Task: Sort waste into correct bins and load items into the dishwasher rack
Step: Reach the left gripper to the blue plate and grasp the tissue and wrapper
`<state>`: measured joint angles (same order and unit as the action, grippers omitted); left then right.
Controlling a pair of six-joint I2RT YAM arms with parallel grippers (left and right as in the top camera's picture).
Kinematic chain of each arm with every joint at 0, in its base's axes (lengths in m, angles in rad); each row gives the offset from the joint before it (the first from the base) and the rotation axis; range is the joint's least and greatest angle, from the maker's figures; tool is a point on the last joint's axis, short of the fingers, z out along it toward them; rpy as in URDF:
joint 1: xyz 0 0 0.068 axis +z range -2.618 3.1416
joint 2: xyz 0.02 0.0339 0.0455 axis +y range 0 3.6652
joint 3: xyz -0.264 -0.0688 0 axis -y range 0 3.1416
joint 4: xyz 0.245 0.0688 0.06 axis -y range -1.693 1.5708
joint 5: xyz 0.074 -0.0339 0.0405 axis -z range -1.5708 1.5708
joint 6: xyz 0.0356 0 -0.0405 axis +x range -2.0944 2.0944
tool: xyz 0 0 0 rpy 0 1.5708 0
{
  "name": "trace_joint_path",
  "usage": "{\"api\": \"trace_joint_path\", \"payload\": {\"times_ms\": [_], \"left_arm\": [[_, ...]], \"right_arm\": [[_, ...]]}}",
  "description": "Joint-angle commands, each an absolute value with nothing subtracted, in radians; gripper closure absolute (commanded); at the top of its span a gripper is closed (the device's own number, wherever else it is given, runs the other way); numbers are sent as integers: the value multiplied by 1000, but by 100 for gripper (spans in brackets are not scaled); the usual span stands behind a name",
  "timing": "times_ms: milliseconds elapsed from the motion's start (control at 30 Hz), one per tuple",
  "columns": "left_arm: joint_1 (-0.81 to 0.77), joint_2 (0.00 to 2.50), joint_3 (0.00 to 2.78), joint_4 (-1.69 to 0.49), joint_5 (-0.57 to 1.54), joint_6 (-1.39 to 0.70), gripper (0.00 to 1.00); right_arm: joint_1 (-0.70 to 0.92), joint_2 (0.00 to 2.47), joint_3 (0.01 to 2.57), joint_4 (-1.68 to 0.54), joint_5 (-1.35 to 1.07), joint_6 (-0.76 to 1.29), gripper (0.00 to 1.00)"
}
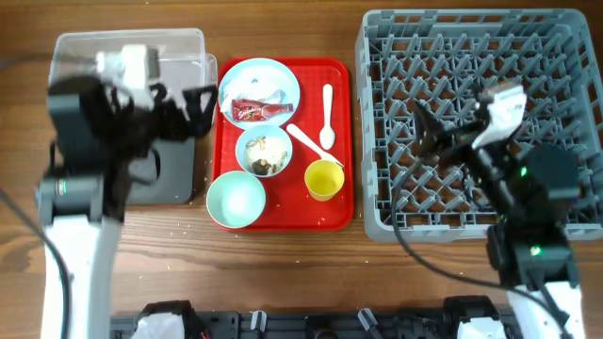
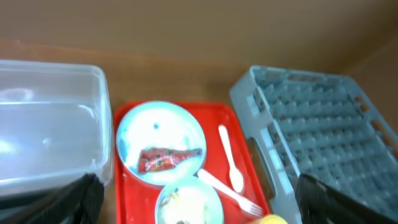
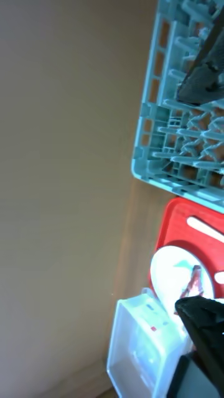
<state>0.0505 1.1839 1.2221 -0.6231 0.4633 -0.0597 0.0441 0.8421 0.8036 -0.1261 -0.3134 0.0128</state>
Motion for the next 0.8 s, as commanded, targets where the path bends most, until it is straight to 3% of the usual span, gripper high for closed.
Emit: {"api": "trace_joint_path", "payload": {"times_ms": [0, 133, 333, 500, 767], "left_arm": [[1, 1399, 1490, -798, 481, 55, 0], [-37, 1615, 1747, -998, 482, 112, 0], [-136, 1907, 2043, -1251, 375, 377, 0], [-206, 2012, 2043, -1231, 211, 471, 0], [-234, 2074, 2042, -1123, 298, 464, 0]], "right_arm": [[40, 914, 952, -234, -342, 3, 0], [40, 986, 1053, -357, -343, 3, 0], [40, 1043, 1079, -415, -428, 0, 1], [40, 1061, 1079, -441, -428, 3, 0], [40, 1063, 1079, -488, -428, 3, 0]]}}
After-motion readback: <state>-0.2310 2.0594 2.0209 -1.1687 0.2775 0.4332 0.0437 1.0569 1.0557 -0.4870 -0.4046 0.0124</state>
